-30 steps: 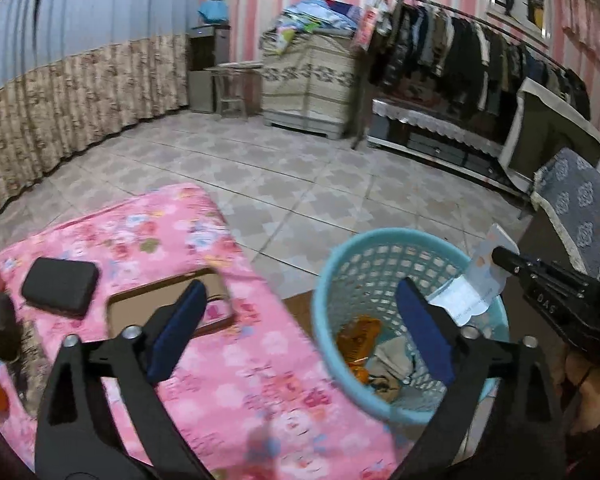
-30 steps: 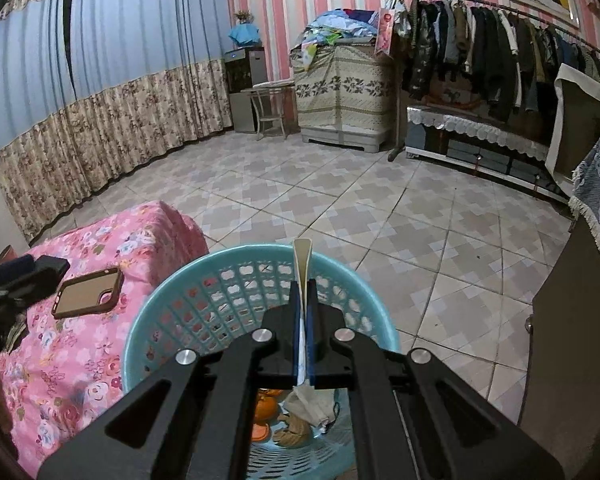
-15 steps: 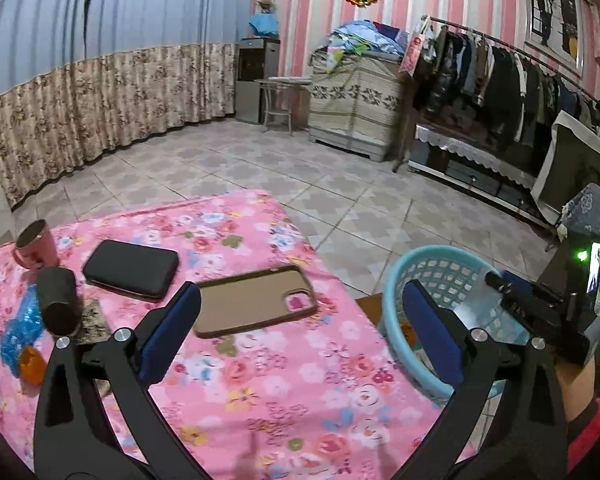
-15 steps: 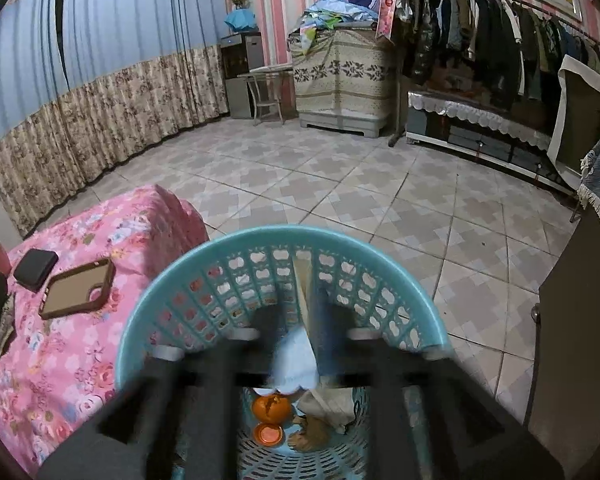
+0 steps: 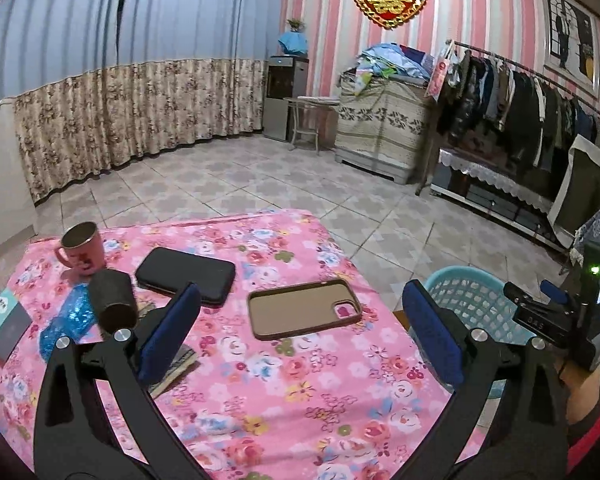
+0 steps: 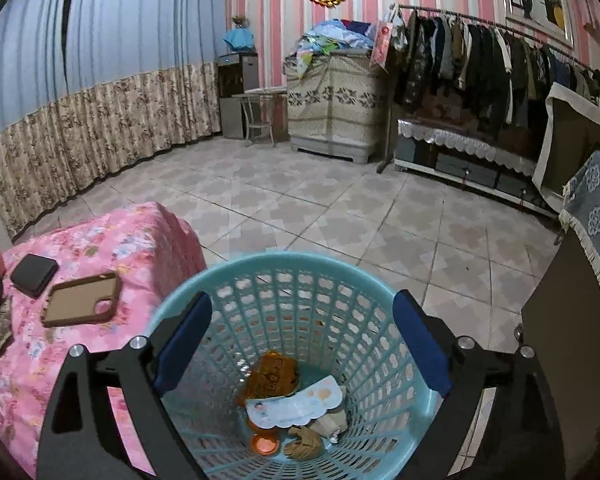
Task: Collect trash
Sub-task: 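Move both tools back to the bedspread toward the blue plastic bag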
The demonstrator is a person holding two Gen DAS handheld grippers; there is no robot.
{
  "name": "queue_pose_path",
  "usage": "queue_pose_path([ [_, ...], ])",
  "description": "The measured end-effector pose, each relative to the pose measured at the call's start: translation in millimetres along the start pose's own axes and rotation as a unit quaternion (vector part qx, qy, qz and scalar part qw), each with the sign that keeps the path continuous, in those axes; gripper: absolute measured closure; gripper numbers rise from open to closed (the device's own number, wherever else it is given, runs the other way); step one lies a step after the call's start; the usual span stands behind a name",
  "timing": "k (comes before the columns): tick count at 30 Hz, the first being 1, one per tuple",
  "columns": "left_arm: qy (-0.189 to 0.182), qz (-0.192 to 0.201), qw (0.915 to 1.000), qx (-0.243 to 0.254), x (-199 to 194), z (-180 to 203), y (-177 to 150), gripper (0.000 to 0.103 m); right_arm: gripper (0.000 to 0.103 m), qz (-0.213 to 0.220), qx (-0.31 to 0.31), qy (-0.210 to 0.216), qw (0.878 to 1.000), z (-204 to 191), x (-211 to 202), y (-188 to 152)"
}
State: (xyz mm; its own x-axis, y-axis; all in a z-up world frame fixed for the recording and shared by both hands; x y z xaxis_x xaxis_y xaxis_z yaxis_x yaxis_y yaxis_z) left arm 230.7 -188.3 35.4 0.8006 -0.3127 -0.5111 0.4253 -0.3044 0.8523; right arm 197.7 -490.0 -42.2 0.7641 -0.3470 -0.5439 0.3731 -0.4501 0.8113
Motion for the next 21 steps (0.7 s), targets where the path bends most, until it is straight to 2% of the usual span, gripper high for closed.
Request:
queue_pose_path([
  [6,0.023,0.002,0.9997,-0.003,-18,-25,-7,0.005,0.007,0.026,-0.019,0.039,0.999,-37,-38,5],
  [21,0.089,-0.010,0.9954,-0.034,-55,-124,-47,0.005,0.004,0.017,-0.072,0.122,0.990,-153,-91,-23],
])
Point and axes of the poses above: each gripper's, at about its wrist camera, not at the fingertips, and x roughly the way its jaws point, z to its right, y to its top, the point moved 6 cm from there along x, roughly the way its jaws point, and after that the axes turned 13 degrees about x, right-handed, at the moved point
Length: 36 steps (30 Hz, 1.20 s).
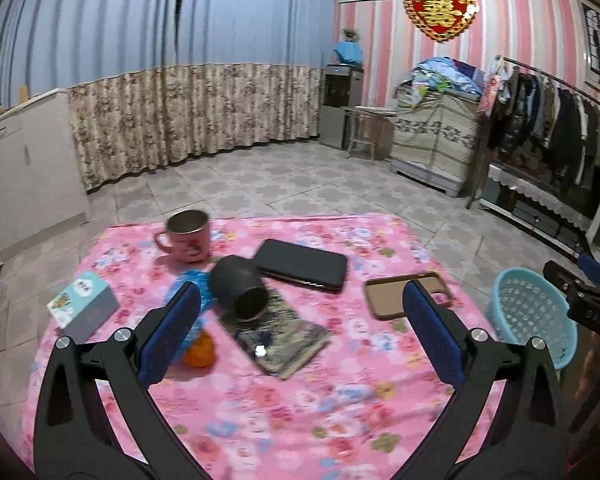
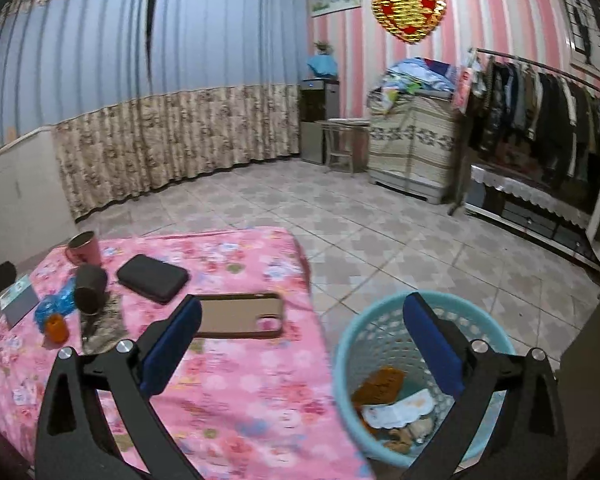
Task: Collect trash
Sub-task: 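Move both tools back to the bedspread toward the blue plastic bag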
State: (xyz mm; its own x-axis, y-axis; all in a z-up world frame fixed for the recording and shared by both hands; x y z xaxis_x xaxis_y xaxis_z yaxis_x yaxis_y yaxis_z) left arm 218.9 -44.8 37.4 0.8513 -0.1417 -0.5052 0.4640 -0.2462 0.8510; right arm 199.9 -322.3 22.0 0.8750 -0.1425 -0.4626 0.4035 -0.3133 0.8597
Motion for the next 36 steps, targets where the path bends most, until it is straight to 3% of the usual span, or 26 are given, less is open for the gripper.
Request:
queue_pose_path([
  [15,0.051,-0.011,0.9972,-0.055,26,-101,-7,0.005,0.005,-0.022,-0.050,0.058,0.997,-104,22,-20],
  [27,0.068,-0.042,0.9944,-0.068,67,-134,-17,0.005,0.005,-0.026,-0.065,0.073,0.995,-134,63,-19],
  [36,0.063,-0.092,0.9889,-0.098,97,-158,-65,0.005,0.005,-0.065,-0.076,0.071,0.992,-141,101,-56],
])
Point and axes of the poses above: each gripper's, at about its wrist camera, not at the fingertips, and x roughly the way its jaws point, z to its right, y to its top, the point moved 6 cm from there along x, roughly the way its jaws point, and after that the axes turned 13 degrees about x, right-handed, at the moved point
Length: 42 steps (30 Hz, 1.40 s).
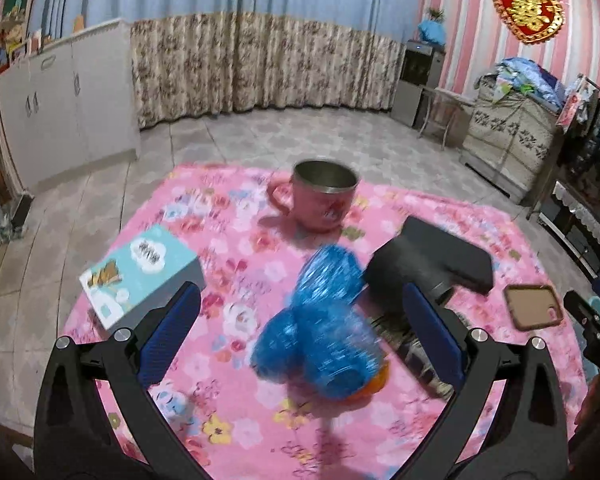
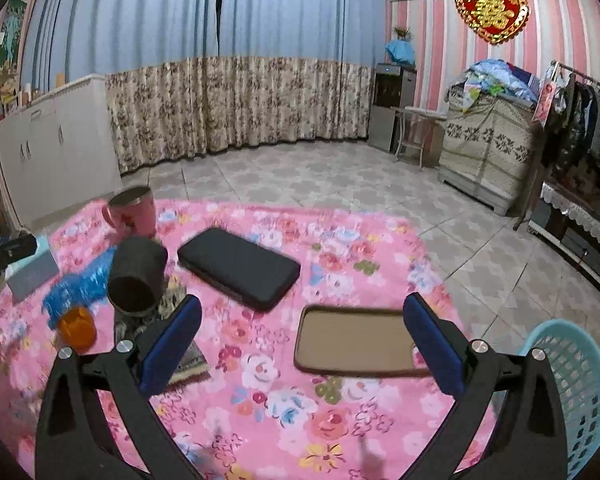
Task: Collect trash
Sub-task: 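Move both tools back to the bedspread toward the blue plastic bag, then grasp the blue plastic bag with the left tool while the right tool grasps the black cylinder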
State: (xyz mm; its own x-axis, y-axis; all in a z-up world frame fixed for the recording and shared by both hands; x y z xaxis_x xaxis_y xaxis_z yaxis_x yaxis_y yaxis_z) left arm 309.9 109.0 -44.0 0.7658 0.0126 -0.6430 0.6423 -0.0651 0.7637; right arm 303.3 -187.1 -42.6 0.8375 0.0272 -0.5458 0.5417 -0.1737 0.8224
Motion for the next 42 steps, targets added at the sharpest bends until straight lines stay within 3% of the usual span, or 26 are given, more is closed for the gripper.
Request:
queue_pose_path([
  [4,-0.013,-0.019,0.9993,-0.030,11,-6,-13,0.006,0.005,-0.019,-0.019,-0.007,1.000,-2,10,-15],
  [11,-0.043,-0.050,0.9972,-0.036,31,14,-24,0.006,0.005,-0.044,-0.017,-0.008,0.999,2,18,-27],
  [13,-0.047,-0.060,0.9968,-0.024,38,22,-27,0.014,0.005,-0.047,-0.011,-0.006,0.999,4,19,-28],
  [17,-0.071,-0.085,0.9938,-0.010,50,36,-33,0.044,0.004,-0.051,-0.005,0.001,0.999,2,20,-30],
  [21,-0.079,-0.074,0.9940,-0.016,46,32,-30,0.073,0.005,-0.051,-0.007,0.001,0.999,1,20,-31],
  [24,-0.080,-0.063,0.9945,-0.024,42,24,-26,0.086,0.005,-0.049,-0.003,0.003,0.999,0,19,-32],
  [29,-0.047,-0.043,0.9977,-0.021,31,4,-19,0.087,0.005,-0.048,-0.005,0.005,0.999,-2,17,-32],
  [34,-0.009,-0.028,0.9995,0.013,24,-9,-11,0.087,0.005,-0.044,-0.019,0.018,0.999,-18,16,-29],
  [42,-0.016,-0.016,0.9997,-0.011,20,-29,-16,0.087,0.005,-0.041,-0.043,0.061,0.996,-89,23,-22],
])
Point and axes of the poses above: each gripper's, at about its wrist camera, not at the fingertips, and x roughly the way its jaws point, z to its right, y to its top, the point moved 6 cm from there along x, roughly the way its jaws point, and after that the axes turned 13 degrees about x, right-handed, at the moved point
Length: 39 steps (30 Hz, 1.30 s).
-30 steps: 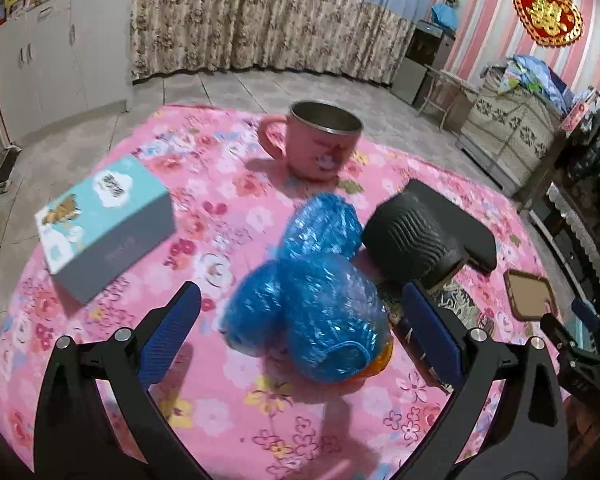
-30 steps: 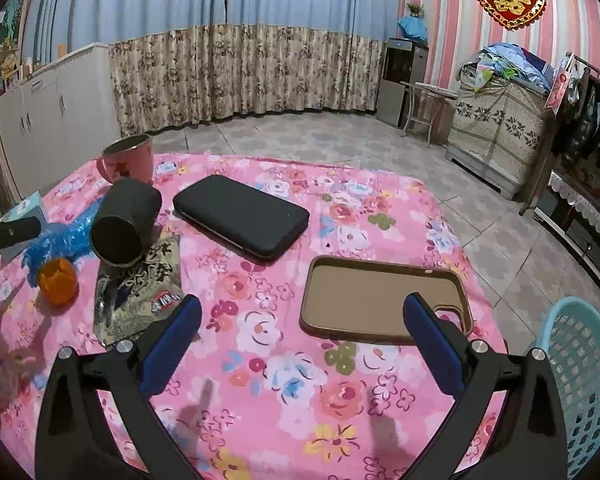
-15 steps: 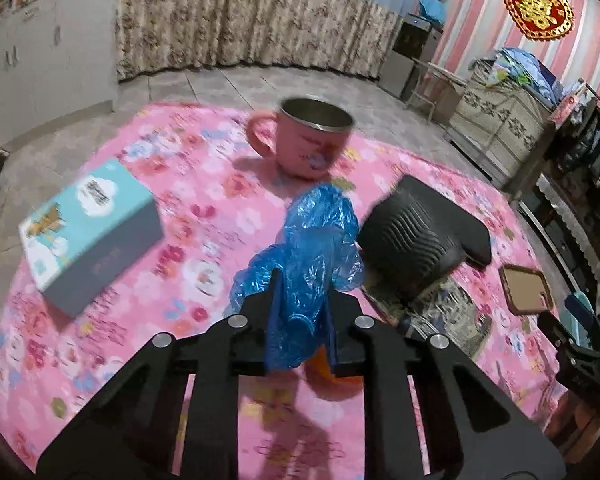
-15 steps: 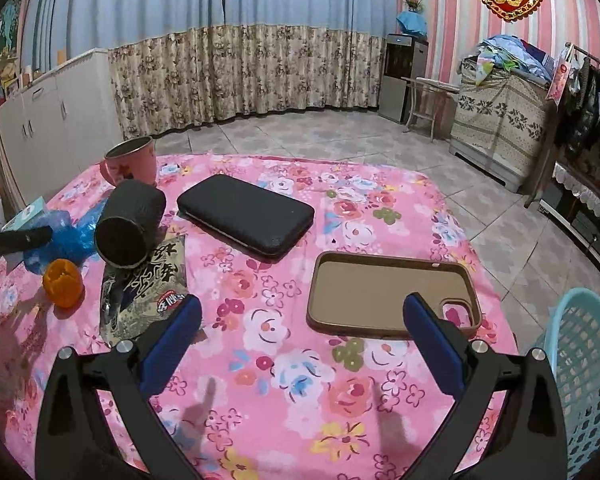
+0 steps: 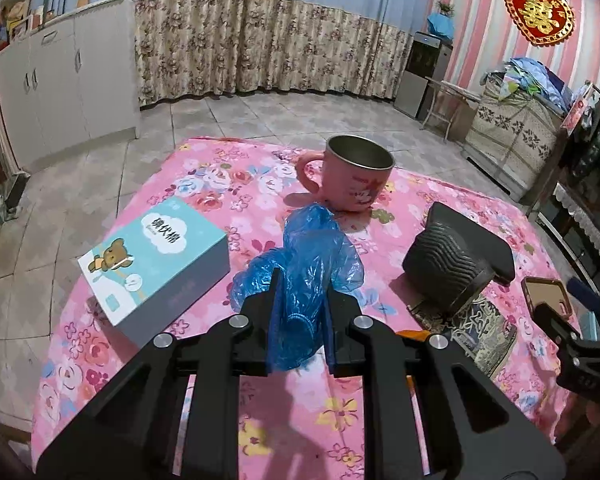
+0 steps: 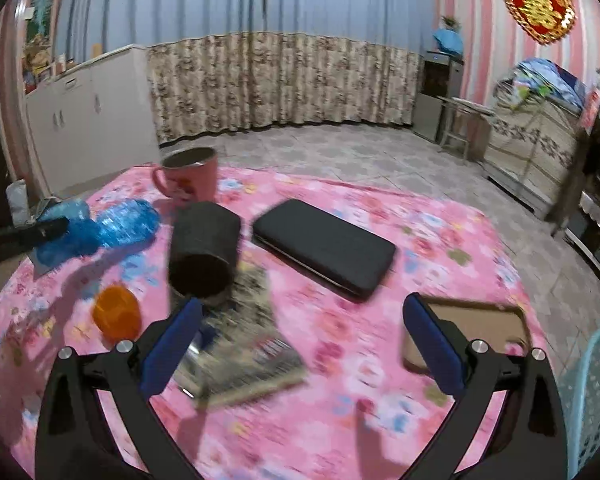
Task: Collect trash
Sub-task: 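Grasp the blue plastic bag with the left tool while the right tool grasps the black cylinder, then carry the blue bag and black cylinder over the blue basket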
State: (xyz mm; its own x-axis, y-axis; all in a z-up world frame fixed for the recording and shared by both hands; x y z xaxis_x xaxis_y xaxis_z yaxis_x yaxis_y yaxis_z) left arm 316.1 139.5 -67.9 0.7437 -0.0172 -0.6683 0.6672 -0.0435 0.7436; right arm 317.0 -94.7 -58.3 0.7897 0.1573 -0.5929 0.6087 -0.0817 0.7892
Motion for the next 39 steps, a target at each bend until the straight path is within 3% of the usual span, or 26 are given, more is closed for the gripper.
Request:
queue_pose_path([
  [7,-0.012,-0.018,0.9996,-0.016,8,-9,-11,0.087,0.005,-0.010,-0.042,0.011,0.999,-59,32,12],
  [15,-0.005,-0.030,0.9995,-0.007,17,-9,-16,0.087,0.005,-0.034,-0.056,-0.004,0.998,-73,69,-2],
  [23,-0.011,-0.036,0.9986,-0.036,28,-28,-20,0.087,0.005,-0.045,-0.061,-0.003,0.997,-73,84,-8],
  [24,-0.012,-0.036,0.9986,-0.037,28,-27,-20,0.087,0.006,-0.043,-0.058,0.001,0.997,-73,82,-7],
  [26,-0.012,-0.036,0.9986,-0.036,28,-27,-19,0.087,0.021,-0.039,-0.061,0.003,0.997,-75,80,-5],
  [27,-0.010,-0.035,0.9988,-0.033,28,-27,-19,0.087,0.034,-0.041,-0.064,0.003,0.997,-75,81,-6],
  [33,-0.001,-0.032,0.9991,-0.027,24,-26,-17,0.087,0.036,-0.044,-0.069,0.014,0.997,-75,76,-5],
  [39,0.006,-0.025,0.9995,-0.019,21,-22,-12,0.088,0.036,-0.008,-0.044,0.012,0.999,-48,42,13],
])
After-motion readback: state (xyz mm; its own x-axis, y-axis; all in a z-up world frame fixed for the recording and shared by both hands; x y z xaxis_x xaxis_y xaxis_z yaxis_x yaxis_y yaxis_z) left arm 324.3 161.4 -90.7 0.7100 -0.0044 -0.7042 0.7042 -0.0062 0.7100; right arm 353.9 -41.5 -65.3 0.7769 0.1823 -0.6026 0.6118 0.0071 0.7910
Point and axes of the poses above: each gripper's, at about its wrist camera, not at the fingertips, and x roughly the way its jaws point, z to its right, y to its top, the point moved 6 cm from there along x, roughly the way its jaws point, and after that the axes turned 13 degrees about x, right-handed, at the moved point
